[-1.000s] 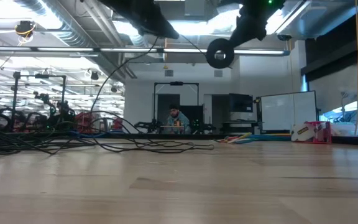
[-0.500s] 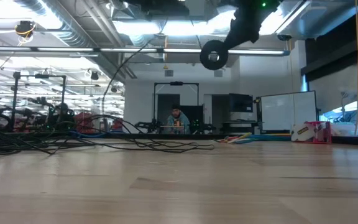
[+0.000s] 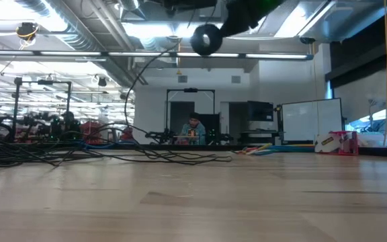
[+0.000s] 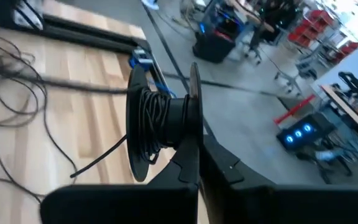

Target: Coiling cords

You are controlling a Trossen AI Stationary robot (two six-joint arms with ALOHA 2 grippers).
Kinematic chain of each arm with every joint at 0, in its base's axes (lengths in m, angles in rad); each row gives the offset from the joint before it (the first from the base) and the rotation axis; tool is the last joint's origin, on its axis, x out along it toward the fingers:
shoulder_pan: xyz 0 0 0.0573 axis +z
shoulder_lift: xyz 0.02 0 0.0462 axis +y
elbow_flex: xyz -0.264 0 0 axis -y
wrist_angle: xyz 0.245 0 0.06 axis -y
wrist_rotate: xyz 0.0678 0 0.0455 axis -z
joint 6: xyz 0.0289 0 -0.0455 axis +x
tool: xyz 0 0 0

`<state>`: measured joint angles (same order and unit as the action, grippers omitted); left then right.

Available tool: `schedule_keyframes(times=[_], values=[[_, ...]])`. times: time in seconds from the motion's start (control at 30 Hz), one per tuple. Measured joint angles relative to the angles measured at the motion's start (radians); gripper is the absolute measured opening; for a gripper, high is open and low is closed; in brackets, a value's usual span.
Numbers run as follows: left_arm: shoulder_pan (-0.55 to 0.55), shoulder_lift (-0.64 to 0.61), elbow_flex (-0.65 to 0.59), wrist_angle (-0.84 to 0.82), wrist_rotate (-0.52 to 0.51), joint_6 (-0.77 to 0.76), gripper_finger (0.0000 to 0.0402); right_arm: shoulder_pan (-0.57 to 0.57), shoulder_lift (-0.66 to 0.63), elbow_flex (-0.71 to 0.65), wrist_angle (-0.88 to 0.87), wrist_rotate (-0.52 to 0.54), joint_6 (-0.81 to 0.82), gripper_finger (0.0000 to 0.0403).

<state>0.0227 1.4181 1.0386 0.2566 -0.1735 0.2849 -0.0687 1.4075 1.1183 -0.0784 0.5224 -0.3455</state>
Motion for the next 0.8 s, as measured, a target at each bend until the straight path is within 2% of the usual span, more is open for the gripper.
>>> schedule_keyframes(times=[0.17,0.67,0.8], values=[[-0.004,0.006,0.000,-0.004,0.026,0.035,0.0000,0.000,-0.006,0.002,0.087,-0.026,-0.003,0.0003],[0.023,0.024,0.000,-0.019,0.022,0.055,0.0000,0.003,-0.010,0.154,0.077,-0.149,0.034,0.0003],[0.041,0.024,0.000,-0.070,0.002,0.042,0.0000,0.003,-0.013,0.180,0.072,-0.179,0.046,0.0003]])
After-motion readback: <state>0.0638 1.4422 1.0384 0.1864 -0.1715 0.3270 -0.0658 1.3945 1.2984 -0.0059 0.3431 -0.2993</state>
